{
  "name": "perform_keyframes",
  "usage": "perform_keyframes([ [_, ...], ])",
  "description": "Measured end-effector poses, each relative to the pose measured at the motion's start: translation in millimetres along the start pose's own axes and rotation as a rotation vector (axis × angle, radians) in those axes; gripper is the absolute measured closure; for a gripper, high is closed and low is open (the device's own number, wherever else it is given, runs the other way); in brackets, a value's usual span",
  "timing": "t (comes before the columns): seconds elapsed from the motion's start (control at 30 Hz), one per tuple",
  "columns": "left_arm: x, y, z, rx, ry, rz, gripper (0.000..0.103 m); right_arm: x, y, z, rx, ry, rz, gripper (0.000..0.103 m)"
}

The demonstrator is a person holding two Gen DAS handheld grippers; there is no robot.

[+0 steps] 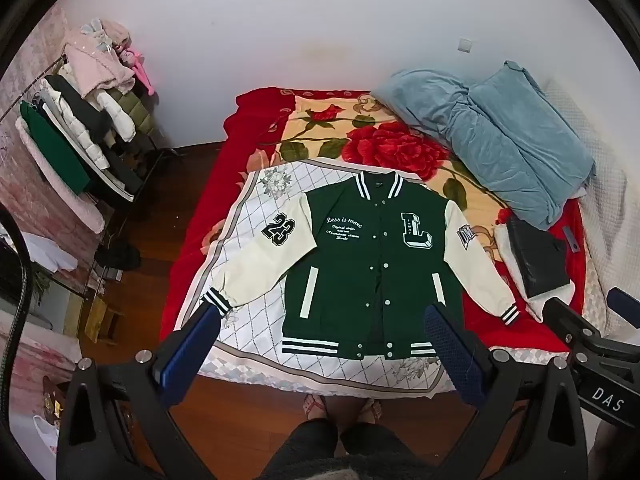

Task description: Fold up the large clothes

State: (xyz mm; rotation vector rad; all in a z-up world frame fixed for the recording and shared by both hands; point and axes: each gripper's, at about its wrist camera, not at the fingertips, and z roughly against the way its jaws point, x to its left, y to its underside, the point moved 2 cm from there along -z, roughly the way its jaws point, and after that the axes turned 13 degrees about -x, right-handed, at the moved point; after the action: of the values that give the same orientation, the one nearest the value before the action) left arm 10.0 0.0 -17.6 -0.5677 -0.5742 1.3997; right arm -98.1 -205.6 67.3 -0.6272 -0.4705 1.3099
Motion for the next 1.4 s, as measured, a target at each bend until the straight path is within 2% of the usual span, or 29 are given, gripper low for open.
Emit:
perform_keyframes([
  [1.1,-0.6,0.7,3.1,0.001,0.005,0.001,0.0,6.9,7.7,0.1,-0.006,0.002,0.002,0.0],
  [1.13,0.6,9.9,1.5,0.002,0.003,0.002,0.0,7.0,7.8,0.0,-0.006,0.003,0.002,0.0],
  [1.4,-6.7,17.4,7.4,0.001,0.004,0.003,0.0,6.7,6.3,1.4,-0.009,0.002,0.007,0.0],
])
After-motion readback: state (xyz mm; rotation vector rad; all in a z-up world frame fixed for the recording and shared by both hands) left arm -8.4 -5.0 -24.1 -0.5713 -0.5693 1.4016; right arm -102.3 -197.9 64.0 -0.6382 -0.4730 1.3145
